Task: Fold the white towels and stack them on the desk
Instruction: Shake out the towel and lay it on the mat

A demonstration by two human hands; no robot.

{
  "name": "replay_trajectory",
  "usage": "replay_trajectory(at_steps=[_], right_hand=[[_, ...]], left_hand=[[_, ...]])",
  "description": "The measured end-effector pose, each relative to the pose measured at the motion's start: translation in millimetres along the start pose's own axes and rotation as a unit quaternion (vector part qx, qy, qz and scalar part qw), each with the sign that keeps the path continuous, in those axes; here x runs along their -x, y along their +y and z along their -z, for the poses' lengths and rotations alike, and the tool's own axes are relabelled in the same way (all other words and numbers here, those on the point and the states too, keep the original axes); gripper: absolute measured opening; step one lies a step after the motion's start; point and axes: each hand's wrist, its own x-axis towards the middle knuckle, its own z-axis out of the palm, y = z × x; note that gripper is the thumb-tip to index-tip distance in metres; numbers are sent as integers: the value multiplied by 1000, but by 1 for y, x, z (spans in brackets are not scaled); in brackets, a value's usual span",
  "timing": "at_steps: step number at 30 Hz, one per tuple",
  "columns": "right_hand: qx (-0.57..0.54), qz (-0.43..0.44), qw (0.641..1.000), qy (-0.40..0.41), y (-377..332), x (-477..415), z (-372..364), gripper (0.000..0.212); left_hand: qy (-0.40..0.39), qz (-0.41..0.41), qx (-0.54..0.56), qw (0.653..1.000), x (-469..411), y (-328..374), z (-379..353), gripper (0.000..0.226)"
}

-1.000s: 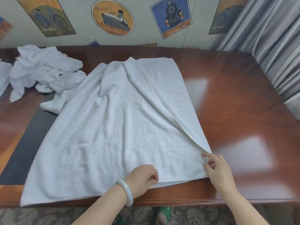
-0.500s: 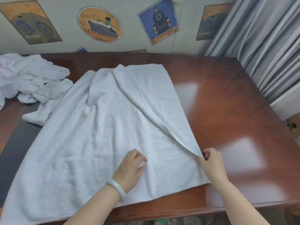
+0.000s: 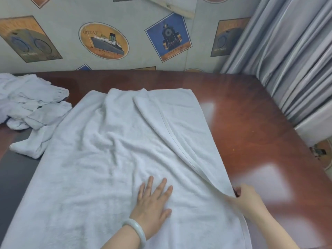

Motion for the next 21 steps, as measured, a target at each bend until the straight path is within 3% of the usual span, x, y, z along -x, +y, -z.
replay_trajectory(at_steps=[2, 5, 8, 10, 14, 17, 19, 21], right_hand=[[-48, 55, 996, 44, -16, -21, -7, 42], [-78, 55, 992, 82, -49, -54, -11, 39], [-78, 23, 994, 76, -68, -74, -10, 26], [-73, 31, 995, 63, -72, -81, -2, 18], [-120, 21, 990, 70, -54, -92, 20, 22], [-100, 1, 987, 126, -45, -87, 25, 12], [-20, 69, 977, 200, -52, -79, 18, 10], [-32, 195, 960, 198, -67, -64, 4, 17]], left_hand=[[-16, 10, 1, 1000, -1, 3, 7, 62], [20, 9, 5, 1000, -5, 13, 27, 59], [34, -18, 0, 999, -22, 25, 34, 64], [94, -24, -17, 995, -42, 36, 43, 65], [-47, 9, 25, 999, -77, 54, 48, 82], [-67, 4, -5, 998, -86, 69, 44, 84], [-59, 16, -16, 998, -87, 74, 43, 83], [-13, 1, -19, 1000, -84, 75, 38, 83]])
